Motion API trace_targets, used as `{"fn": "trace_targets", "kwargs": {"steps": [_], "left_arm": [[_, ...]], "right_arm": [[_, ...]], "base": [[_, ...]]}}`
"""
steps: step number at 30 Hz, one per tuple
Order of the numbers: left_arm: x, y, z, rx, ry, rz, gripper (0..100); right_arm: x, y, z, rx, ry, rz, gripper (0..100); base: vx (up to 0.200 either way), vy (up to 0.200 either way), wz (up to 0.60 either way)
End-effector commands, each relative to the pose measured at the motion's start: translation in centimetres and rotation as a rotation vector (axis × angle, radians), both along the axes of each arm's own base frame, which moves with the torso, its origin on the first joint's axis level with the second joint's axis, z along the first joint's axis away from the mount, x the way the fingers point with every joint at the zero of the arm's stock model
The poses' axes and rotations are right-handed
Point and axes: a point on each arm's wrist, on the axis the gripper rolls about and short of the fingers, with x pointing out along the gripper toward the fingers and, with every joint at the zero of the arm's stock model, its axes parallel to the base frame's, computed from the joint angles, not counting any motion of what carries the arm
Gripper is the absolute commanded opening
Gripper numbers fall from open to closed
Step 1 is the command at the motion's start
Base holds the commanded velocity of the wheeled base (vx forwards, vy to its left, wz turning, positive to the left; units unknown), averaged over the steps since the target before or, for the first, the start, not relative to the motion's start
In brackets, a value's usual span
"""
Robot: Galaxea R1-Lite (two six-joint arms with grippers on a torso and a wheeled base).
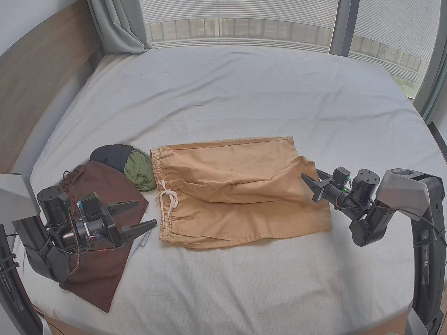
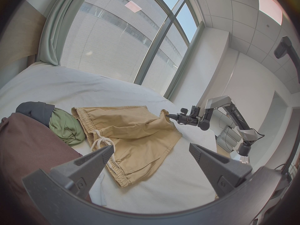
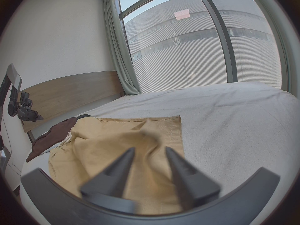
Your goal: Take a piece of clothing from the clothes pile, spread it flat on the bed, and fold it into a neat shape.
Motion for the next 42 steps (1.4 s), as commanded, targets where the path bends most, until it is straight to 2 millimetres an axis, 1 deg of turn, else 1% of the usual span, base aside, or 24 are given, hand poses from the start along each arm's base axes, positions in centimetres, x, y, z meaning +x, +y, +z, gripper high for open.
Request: {"fn": "trace_targets", "kwargs": {"steps": [1, 3, 6, 10, 11, 12, 13, 15, 16, 17, 18, 20, 26, 30, 31, 32, 33, 34, 35, 37, 40, 42], "left_arm": [[0.3, -0.1, -0.3, 0.0, 0.006, -0.001, 100], [0.3, -0.1, -0.2, -0.002, 0.001, -0.001, 100], [0.3, -0.1, -0.2, -0.001, 0.001, 0.0, 100], [0.3, -0.1, -0.4, 0.0, 0.011, -0.001, 100], [0.2, -0.1, -0.5, 0.0, 0.014, -0.001, 100], [0.3, -0.1, -0.5, 0.0, 0.016, -0.001, 100], [0.2, -0.1, -0.7, 0.002, 0.019, -0.003, 100], [0.2, -0.2, -0.9, 0.002, 0.028, -0.006, 100], [0.2, -0.2, -0.9, 0.002, 0.03, -0.006, 100], [0.2, -0.2, -1.3, 0.004, 0.04, -0.007, 100], [0.2, -0.2, -1.3, 0.004, 0.04, -0.007, 100], [0.4, -0.3, -1.8, 0.005, 0.058, -0.008, 100], [0.5, -0.4, -2.5, 0.0, 0.088, -0.007, 100], [0.6, -0.7, -3.4, 0.001, 0.118, -0.014, 100], [0.7, -1.0, -4.3, 0.004, 0.146, -0.016, 100], [0.7, -1.0, -4.3, 0.004, 0.146, -0.016, 100], [0.9, -1.3, -5.2, 0.01, 0.172, -0.015, 100], [1.0, -1.4, -5.6, 0.012, 0.182, -0.01, 100], [1.4, -1.7, -6.3, 0.021, 0.194, 0.005, 100], [2.0, -1.9, -7.2, 0.031, 0.205, 0.034, 100], [2.5, -2.3, -8.0, 0.016, 0.244, 0.054, 100], [2.7, -2.4, -8.2, 0.006, 0.258, 0.058, 100]], "right_arm": [[-0.2, -0.1, 1.0, 0.002, -0.017, -0.001, 100], [-0.7, -0.1, 2.1, 0.004, -0.028, -0.001, 100], [-1.9, -0.5, 3.2, -0.001, -0.022, -0.003, 100], [-4.8, -0.8, 4.6, -0.012, 0.017, 0.022, 100], [-5.4, -0.9, 4.8, -0.013, 0.028, 0.032, 100], [-5.5, -0.9, 4.8, -0.014, 0.029, 0.034, 100], [-6.5, -0.9, 4.8, -0.016, 0.057, 0.053, 100], [-7.4, -1.0, 4.7, -0.019, 0.086, 0.068, 100], [-7.5, -1.0, 4.7, -0.019, 0.089, 0.07, 100], [-8.2, -1.1, 4.6, -0.02, 0.11, 0.087, 100], [-8.2, -1.1, 4.6, -0.02, 0.11, 0.087, 100], [-9.0, -1.3, 4.4, -0.021, 0.142, 0.094, 100], [-9.5, -1.4, 4.4, -0.024, 0.161, 0.096, 100], [-9.6, -1.3, 4.3, -0.024, 0.164, 0.099, 100], [-9.5, -1.3, 4.4, -0.024, 0.16, 0.099, 100], [-9.5, -1.3, 4.4, -0.024, 0.16, 0.099, 100], [-9.3, -1.3, 4.6, -0.022, 0.148, 0.097, 100], [-9.3, -1.3, 4.6, -0.02, 0.146, 0.097, 100], [-9.1, -1.4, 4.7, -0.019, 0.138, 0.096, 100], [-9.1, -1.4, 4.8, -0.017, 0.136, 0.096, 100], [-9.0, -1.4, 4.9, -0.015, 0.13, 0.1, 100], [-8.8, -1.4, 4.9, -0.013, 0.125, 0.105, 100]], "base": [[0.0, 0.0, 0.0], [0.0, 0.0, 0.0], [0.0, 0.0, 0.0], [0.0, 0.0, 0.0], [0.0, 0.0, 0.0], [0.0, 0.0, 0.0], [0.0, 0.0, 0.0], [0.0, 0.0, 0.0], [0.0, 0.0, 0.0], [0.0, 0.0, 0.0], [0.0, 0.0, 0.0], [0.0, 0.0, 0.0], [0.0, 0.0, 0.0], [0.0, 0.0, 0.0], [0.0, 0.0, 0.0], [0.0, 0.0, 0.0], [0.0, 0.0, 0.0], [0.0, 0.0, 0.0], [0.0, 0.0, 0.0], [0.0, 0.0, 0.0], [0.0, 0.0, 0.0], [0.0, 0.0, 0.0]]}}
